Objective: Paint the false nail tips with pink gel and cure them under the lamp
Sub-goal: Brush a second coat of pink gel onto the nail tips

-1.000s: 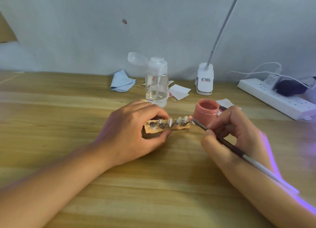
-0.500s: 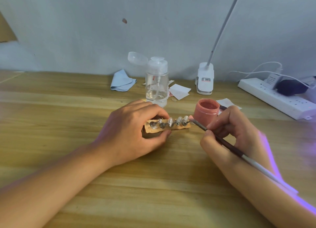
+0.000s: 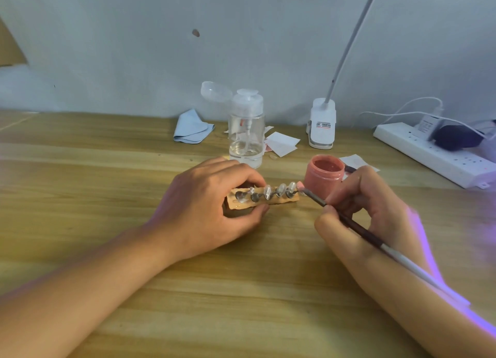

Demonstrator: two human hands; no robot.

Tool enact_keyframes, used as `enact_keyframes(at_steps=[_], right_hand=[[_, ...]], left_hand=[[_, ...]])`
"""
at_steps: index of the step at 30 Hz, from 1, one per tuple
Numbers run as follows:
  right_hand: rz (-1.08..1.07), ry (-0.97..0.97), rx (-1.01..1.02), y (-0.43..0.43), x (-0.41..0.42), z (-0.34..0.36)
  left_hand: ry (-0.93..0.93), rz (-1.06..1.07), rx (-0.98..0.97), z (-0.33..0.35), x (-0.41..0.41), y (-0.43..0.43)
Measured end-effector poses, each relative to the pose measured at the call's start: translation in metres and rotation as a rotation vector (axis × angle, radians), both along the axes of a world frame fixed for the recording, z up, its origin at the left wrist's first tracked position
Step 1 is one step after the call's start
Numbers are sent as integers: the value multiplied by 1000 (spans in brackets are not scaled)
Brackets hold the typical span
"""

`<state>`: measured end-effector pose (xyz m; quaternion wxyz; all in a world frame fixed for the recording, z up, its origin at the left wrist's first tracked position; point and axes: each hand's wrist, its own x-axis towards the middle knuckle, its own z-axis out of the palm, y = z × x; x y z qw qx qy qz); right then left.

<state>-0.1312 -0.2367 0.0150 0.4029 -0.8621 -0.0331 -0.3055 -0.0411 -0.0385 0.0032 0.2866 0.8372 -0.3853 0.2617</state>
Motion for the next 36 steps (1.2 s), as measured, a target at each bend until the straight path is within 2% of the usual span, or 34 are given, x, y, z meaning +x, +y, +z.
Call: enact_keyframes(at_steps=[15,20,25,29,36], right_hand=[[2,-40,94,1,-1,0],[70,-146,280,-2,0,2],[248,-27,572,-5,2,4],[174,106,793,-13,7,2],[138,149,777,-9,8,4]], left_hand=[[35,29,13,1,-1,0],[75,101,45,1,-1,1],[119,138,106,0,2,2],[131,130,106,-2,6,3],[142,92,94,-2,8,5]])
